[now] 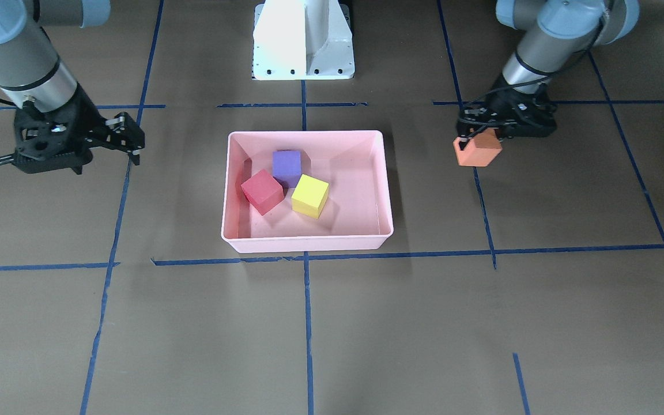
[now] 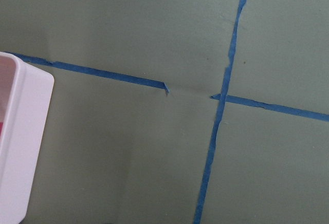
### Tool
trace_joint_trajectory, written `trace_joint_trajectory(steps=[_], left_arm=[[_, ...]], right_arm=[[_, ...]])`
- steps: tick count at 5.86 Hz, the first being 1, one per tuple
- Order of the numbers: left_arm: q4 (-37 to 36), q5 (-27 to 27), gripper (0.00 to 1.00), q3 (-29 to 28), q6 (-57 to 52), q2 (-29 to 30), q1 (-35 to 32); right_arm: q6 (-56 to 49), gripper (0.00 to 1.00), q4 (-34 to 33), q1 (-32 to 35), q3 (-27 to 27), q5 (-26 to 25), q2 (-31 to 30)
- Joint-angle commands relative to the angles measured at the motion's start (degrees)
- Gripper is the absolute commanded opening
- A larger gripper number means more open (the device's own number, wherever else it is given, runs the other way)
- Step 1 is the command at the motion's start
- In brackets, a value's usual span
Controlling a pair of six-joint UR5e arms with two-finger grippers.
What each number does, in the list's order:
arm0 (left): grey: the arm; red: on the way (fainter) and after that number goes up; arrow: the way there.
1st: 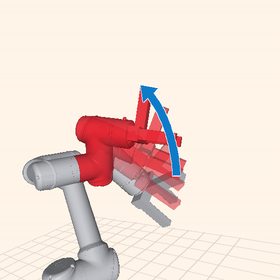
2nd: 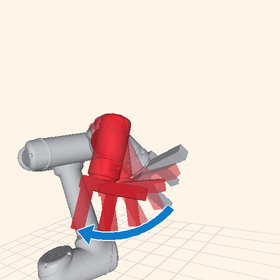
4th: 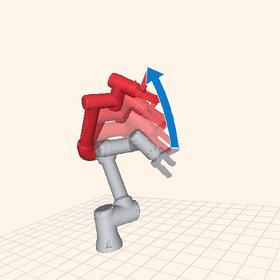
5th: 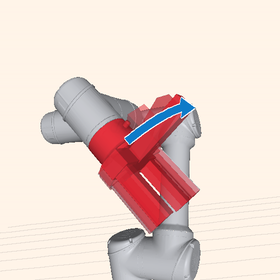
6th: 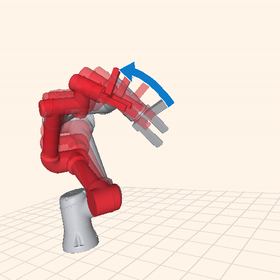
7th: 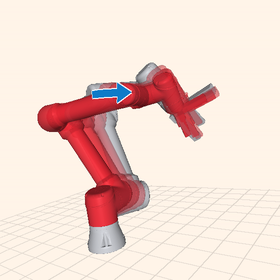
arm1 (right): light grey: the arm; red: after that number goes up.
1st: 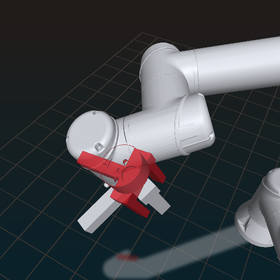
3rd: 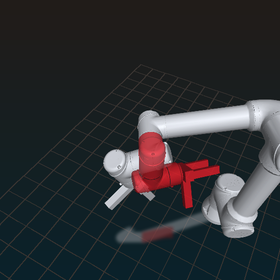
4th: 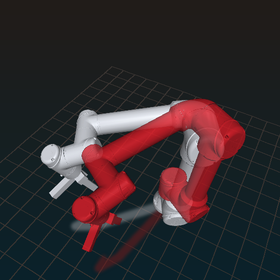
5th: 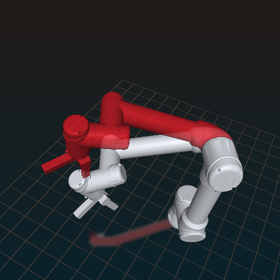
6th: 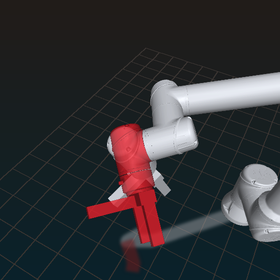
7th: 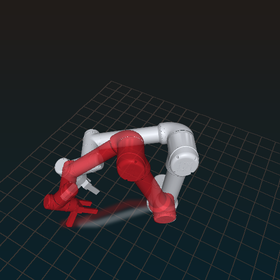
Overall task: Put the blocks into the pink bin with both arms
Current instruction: 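Carry the orange cube into the pink bin and release it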
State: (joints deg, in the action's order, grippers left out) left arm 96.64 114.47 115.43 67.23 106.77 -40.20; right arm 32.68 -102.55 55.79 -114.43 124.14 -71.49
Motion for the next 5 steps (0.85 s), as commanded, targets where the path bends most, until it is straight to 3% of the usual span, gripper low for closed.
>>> trace_joint_trajectory(steps=[1, 2, 3, 5], left_arm=[[-16.95, -0.38, 0.39, -0.81, 0.18, 14.9, 2.04], [-17.01, -0.91, 0.44, -4.91, 2.88, 19.83, 3.62], [-17.1, -6.92, 0.99, -8.26, 5.78, 23.19, 6.33], [-17.1, -9.09, 1.0, -5.85, 4.93, 20.86, 6.98]], right_arm=[[-9.96, 1.0, 0.07, 5.45, 0.0, 3.64, -4.6], [-10.61, 1.0, 0.07, 5.56, 0.08, 3.56, -4.88], [-10.62, 1.0, 0.07, 5.56, 0.09, 3.56, -4.97], [-10.88, 1.0, 0.07, 5.82, 0.0, 3.65, -5.32]])
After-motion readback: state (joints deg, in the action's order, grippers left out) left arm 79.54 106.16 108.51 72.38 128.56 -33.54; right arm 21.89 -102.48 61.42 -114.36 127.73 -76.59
